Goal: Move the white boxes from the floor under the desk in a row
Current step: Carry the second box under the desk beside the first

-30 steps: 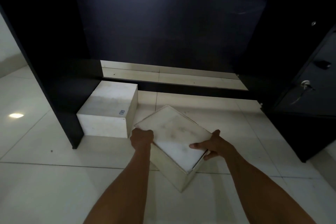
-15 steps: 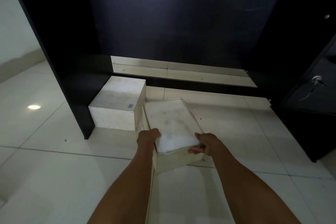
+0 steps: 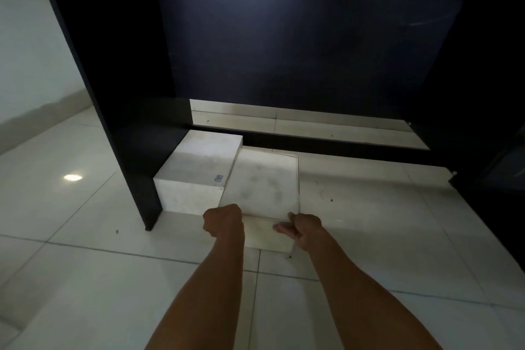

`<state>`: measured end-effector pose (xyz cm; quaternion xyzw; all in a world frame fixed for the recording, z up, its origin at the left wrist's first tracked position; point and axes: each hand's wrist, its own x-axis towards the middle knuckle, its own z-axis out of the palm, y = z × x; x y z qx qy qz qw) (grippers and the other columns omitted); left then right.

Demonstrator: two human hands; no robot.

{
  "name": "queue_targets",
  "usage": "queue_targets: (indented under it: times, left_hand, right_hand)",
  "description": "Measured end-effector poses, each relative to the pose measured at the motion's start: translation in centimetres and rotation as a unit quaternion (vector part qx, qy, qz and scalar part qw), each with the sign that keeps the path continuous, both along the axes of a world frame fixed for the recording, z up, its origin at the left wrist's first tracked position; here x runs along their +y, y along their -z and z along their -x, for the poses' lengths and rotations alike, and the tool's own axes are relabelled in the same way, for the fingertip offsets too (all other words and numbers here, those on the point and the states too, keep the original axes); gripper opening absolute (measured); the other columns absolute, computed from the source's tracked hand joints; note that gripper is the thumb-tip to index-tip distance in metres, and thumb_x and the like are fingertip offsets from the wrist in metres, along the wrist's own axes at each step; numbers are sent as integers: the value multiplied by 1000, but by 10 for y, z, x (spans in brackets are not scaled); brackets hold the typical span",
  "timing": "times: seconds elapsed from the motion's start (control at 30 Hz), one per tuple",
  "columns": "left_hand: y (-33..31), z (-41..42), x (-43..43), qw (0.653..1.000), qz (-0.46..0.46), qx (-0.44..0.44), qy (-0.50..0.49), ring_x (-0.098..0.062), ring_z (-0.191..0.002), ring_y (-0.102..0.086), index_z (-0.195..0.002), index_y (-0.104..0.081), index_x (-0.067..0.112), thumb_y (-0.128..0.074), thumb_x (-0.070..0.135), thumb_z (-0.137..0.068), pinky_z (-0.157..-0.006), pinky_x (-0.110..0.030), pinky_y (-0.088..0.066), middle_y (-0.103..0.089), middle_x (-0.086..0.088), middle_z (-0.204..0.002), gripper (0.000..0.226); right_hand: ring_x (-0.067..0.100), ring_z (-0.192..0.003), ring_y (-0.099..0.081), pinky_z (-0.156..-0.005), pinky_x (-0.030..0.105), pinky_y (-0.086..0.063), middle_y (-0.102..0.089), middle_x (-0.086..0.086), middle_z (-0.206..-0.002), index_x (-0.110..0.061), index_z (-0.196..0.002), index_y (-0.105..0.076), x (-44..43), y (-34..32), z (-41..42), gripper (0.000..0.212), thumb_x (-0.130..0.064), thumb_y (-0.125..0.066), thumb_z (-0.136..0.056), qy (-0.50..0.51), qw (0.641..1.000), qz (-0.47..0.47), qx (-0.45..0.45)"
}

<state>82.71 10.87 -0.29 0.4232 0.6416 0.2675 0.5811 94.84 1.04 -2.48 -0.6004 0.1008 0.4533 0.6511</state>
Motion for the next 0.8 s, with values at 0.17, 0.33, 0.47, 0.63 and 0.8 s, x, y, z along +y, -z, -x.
queue_targets:
  times: [0.17,0.33,0.47,0.63,0.8]
  left_hand:
    - [10,-19,26,1000,20,-1,8,-39,-100,-71,-113,-64,-13,-70,-1,-79,-85,-42,-61,-69,-27,-112,37]
    - [14,-38,43,1000,6,23,17,-37,-109,-68,-115,-64,-11,-71,5,-80,-94,-45,-57,-70,-25,-114,39]
    - [15,-53,55,1000,13,2,19,-34,-101,-72,-109,-68,-11,-73,6,-80,-92,-44,-59,-73,-23,-106,34]
    - [14,-58,55,999,-25,24,40,-38,-94,-72,-104,-68,-8,-65,8,-80,-87,-45,-61,-73,-24,-103,29]
    - [17,-56,61,995,-39,44,83,-38,-100,-72,-108,-67,-5,-68,17,-79,-90,-47,-59,-73,-23,-106,36]
  right_hand:
    - [50,-100,-66,-57,37,-63,-55,37,-125,15,-122,-50,17,3,-22,29,5,-52,-96,25,999,-18,-13]
    - [48,-94,-65,-46,36,-59,-51,37,-131,13,-116,-51,34,7,-43,24,6,-54,-94,36,998,-30,-35]
    - [48,-90,-67,-47,38,-59,-53,36,-129,8,-101,-56,45,7,-56,8,6,-54,-94,33,998,-30,-40]
    - [43,-89,-69,-57,39,-59,-58,27,-125,9,-100,-56,52,7,-62,11,2,-59,-92,40,997,-26,-66]
    - [43,-88,-70,-53,33,-60,-59,22,-96,11,-114,-54,55,12,-61,28,-5,-62,-92,48,992,-20,-117]
